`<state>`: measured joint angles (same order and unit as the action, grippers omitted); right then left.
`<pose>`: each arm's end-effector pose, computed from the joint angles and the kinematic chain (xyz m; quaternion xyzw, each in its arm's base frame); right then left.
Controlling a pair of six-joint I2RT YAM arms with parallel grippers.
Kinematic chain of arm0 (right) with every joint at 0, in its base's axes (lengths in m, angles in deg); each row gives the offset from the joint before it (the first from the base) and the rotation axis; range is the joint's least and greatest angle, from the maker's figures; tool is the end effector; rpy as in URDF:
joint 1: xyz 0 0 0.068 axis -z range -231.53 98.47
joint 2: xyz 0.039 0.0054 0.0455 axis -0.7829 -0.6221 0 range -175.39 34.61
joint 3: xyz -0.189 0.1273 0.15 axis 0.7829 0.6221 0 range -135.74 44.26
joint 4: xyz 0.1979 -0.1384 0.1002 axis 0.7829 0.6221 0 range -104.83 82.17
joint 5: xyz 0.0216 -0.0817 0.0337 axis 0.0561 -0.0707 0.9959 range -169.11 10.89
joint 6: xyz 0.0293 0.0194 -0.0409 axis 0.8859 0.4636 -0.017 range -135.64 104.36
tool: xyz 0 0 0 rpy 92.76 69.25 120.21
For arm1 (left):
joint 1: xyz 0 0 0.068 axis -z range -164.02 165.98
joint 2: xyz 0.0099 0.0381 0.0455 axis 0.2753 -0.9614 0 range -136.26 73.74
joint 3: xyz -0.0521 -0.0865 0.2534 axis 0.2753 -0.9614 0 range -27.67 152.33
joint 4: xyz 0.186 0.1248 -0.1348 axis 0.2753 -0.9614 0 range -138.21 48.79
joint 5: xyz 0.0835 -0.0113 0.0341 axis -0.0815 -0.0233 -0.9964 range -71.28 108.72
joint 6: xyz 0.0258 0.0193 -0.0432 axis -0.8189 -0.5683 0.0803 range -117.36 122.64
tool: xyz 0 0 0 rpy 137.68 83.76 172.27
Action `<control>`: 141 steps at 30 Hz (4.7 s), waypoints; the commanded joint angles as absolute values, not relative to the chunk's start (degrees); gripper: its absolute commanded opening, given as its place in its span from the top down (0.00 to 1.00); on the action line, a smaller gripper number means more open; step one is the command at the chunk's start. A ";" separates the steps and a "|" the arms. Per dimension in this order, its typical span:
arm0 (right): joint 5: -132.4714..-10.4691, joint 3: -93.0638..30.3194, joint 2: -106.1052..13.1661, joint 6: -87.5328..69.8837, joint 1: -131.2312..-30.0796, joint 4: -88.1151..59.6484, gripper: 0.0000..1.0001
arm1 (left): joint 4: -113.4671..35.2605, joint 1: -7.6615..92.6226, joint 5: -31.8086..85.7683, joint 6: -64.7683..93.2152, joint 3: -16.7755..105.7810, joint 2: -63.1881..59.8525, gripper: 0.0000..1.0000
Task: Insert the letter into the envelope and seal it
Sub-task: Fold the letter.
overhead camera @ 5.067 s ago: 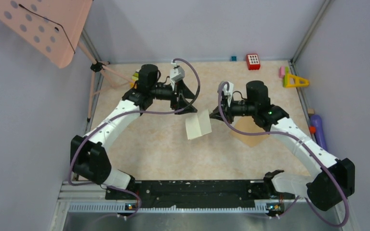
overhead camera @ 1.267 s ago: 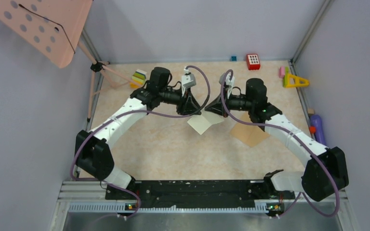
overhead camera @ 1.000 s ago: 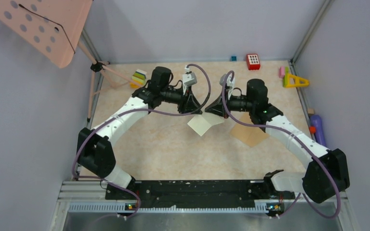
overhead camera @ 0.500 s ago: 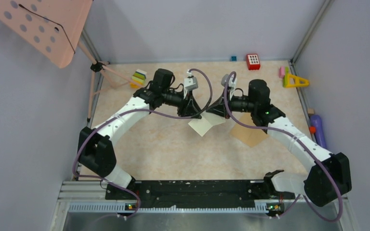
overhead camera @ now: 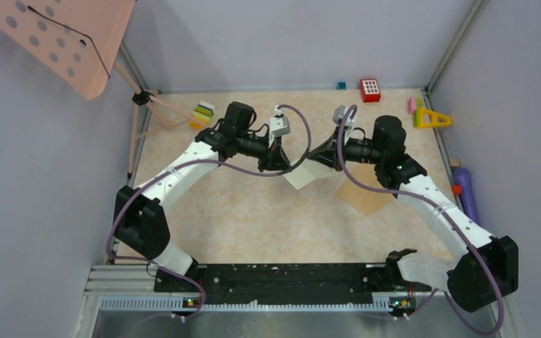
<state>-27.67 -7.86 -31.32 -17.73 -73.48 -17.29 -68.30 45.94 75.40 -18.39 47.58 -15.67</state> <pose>0.2298 0.1227 0.3355 -0.4141 0.6244 0.4292 0.5045 0.2796 -0.1954 0.3140 0.5220 0.6393 -0.4593 0.3284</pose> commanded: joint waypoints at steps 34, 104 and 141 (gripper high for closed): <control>-23.22 -7.33 -28.32 -19.29 -71.30 -19.13 1.00 | -61.70 46.03 74.06 -9.39 51.50 -15.93 0.24; -13.44 -7.97 -38.18 -18.06 -71.41 -15.92 0.32 | -65.82 48.18 75.85 -16.56 50.36 -14.02 1.00; -11.23 -9.67 -37.69 -24.96 -72.93 -8.01 1.00 | -57.84 40.33 79.13 -6.08 50.43 -11.54 0.41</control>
